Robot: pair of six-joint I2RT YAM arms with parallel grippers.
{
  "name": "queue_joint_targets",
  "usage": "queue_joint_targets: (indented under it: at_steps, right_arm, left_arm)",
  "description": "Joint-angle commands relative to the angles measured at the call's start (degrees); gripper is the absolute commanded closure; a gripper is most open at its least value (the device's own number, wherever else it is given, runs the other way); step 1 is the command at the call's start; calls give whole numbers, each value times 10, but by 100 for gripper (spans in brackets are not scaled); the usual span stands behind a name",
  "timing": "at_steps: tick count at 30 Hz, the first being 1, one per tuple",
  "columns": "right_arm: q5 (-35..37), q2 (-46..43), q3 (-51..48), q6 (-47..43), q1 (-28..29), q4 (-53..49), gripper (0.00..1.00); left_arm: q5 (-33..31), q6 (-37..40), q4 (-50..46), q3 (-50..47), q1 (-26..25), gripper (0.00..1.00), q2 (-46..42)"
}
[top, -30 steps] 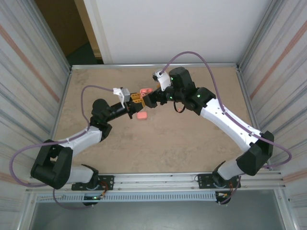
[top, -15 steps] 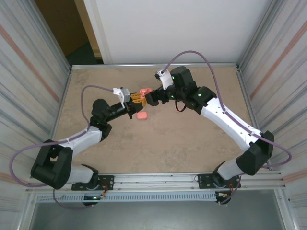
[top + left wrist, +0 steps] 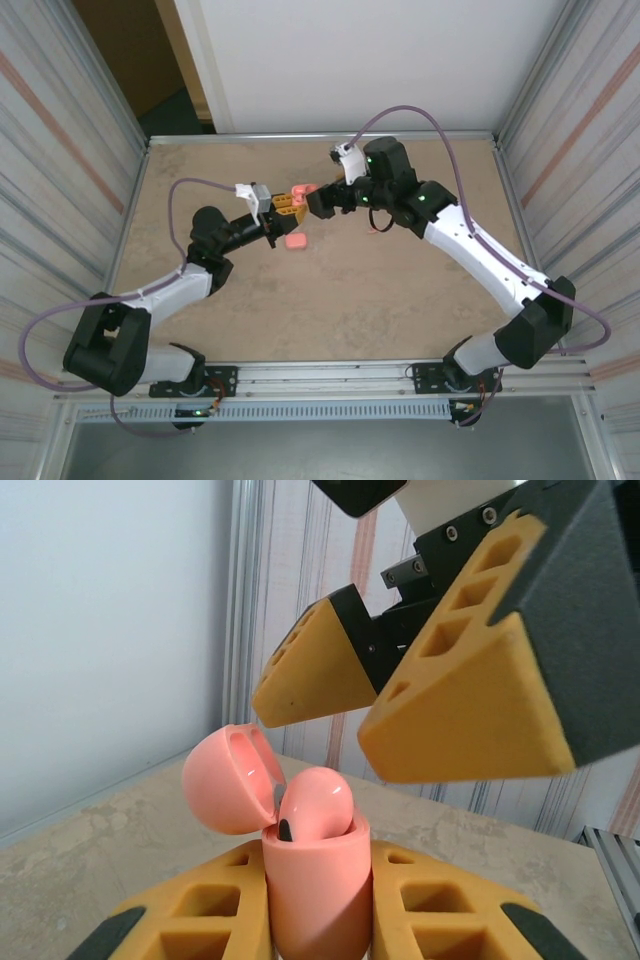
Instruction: Insert the wireless bluetooth earbuds into the charging case
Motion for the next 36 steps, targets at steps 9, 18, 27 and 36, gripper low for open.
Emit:
queue_joint_targets:
  at_steps: [9,18,27,36]
  right_arm:
    - [-38,-28,-67,109,-127,-38,17]
    - [37,48,-114,111,-178,-87,24]
    - [85,171,-88,112,-176,-92,26]
    - [124,258,-44,99,-171,-90,27]
  left_arm:
    - [-18,35,-35,3,-4,100,-60]
    - [-27,56,-72,4,-4,100,-98]
    - [-26,64,-96,8,-3,100,-123]
    - [-27,73,-115,8,-3,100,-136]
